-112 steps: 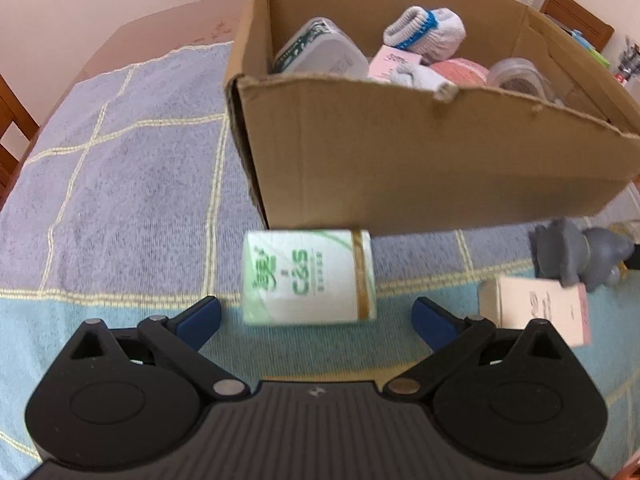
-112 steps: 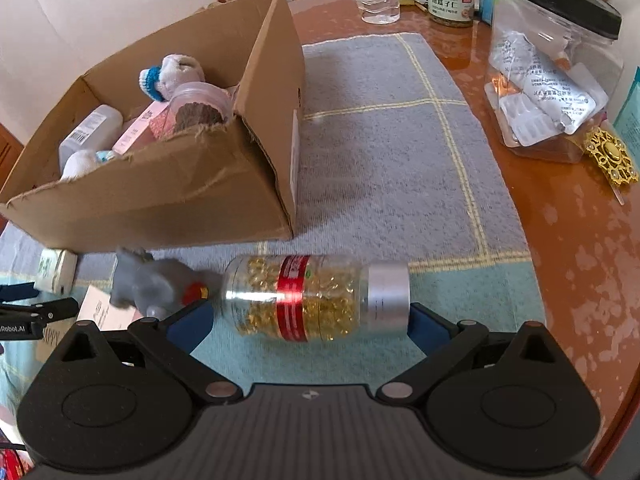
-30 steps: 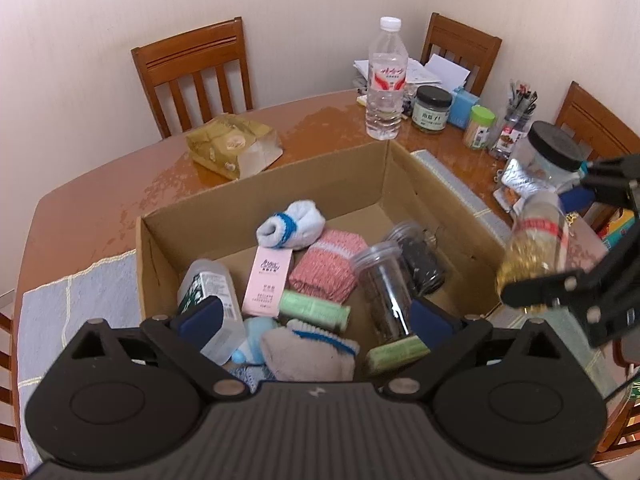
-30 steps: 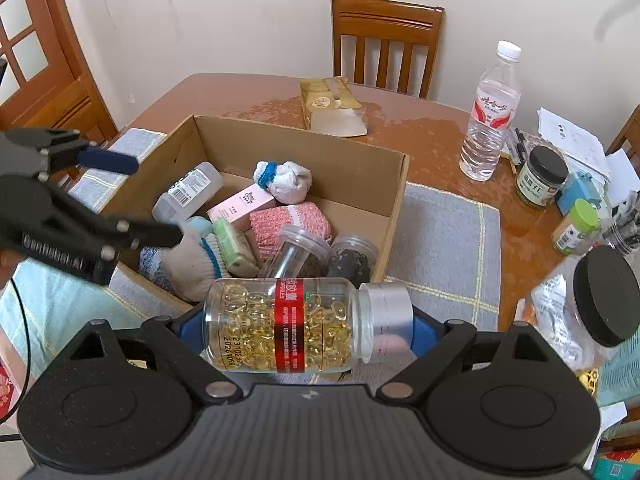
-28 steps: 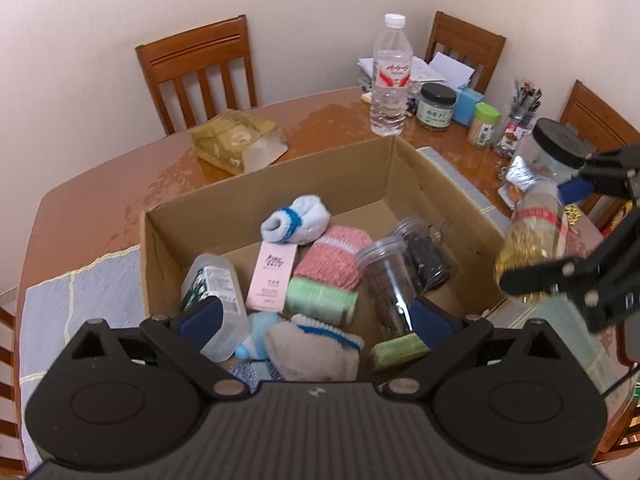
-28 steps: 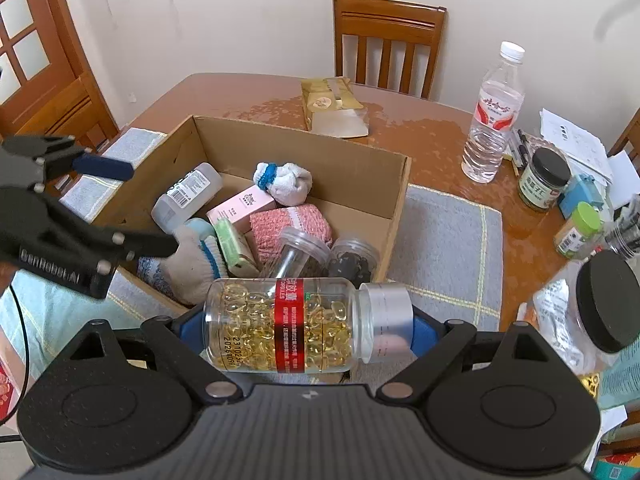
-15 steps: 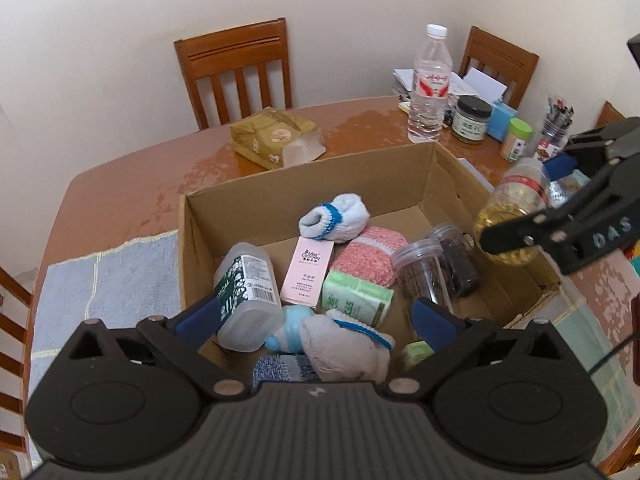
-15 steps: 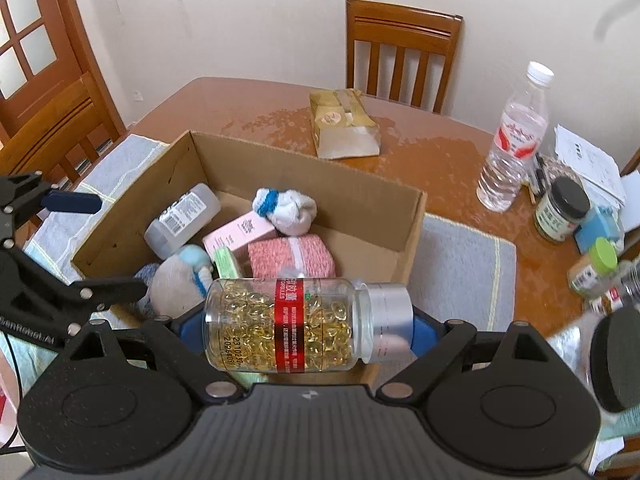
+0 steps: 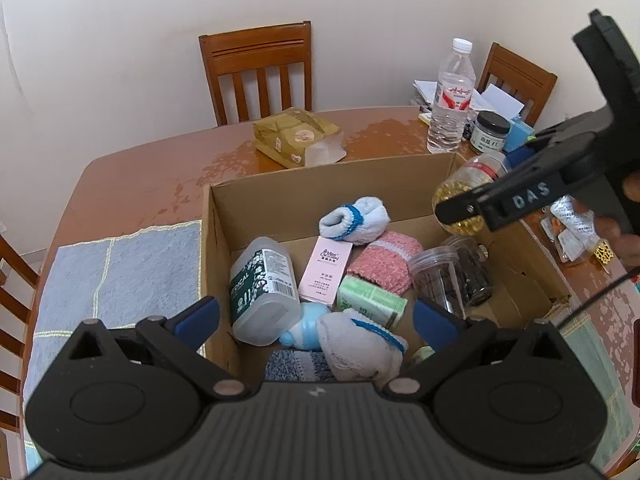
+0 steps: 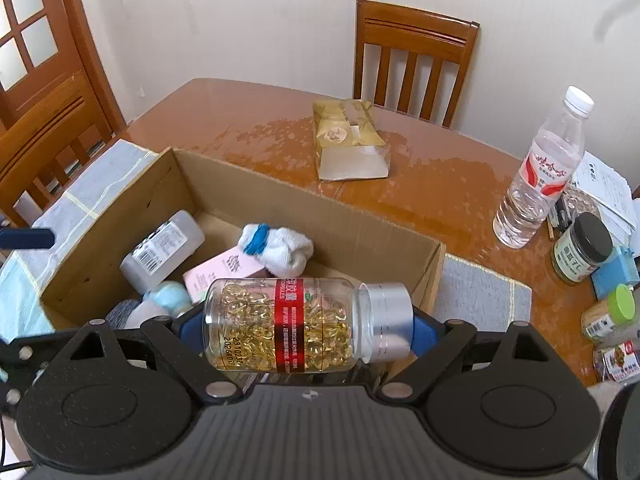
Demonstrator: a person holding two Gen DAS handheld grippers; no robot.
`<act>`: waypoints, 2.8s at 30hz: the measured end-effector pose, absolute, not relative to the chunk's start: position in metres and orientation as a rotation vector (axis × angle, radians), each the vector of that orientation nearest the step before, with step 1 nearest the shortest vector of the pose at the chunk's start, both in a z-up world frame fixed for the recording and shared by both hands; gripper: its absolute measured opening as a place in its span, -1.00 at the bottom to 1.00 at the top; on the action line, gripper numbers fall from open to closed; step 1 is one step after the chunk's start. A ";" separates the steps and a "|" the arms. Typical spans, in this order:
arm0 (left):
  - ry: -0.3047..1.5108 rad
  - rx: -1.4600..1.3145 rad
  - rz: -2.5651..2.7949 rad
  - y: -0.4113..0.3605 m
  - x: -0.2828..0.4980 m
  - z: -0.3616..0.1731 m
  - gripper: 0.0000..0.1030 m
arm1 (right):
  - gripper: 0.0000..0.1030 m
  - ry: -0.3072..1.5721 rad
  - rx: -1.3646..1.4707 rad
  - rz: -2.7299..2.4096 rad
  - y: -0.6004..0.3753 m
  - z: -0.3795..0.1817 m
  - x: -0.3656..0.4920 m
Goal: Organize objects
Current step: 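Carry tissue pack and capsule bottle into cardboard box, open both grippers, then move both open grippers out of the box toward the KASI box and grey toy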
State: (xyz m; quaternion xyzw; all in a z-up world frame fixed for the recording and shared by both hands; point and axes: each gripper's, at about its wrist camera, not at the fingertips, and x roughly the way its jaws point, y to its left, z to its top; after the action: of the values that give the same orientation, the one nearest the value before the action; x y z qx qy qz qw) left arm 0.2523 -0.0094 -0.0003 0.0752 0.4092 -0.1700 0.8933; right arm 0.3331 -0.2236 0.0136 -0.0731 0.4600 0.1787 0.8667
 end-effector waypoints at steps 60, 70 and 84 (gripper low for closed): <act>0.970 0.133 -0.144 0.045 0.165 -0.036 0.98 | 1.00 1.093 0.128 0.177 -0.208 -0.052 0.190; 1.001 0.122 -0.139 0.060 0.166 -0.044 0.98 | 1.00 1.107 0.132 -0.013 -0.188 -0.091 0.204; 1.005 0.141 -0.220 0.035 0.176 -0.050 0.98 | 1.00 1.110 0.095 -0.023 -0.229 -0.099 0.176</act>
State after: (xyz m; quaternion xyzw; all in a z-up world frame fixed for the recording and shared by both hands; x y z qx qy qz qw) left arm 0.1763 0.0352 -0.0501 0.0676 0.4804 -0.1049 0.8681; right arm 0.1760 -0.2293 -0.0986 0.0450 0.5267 -0.0111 0.8488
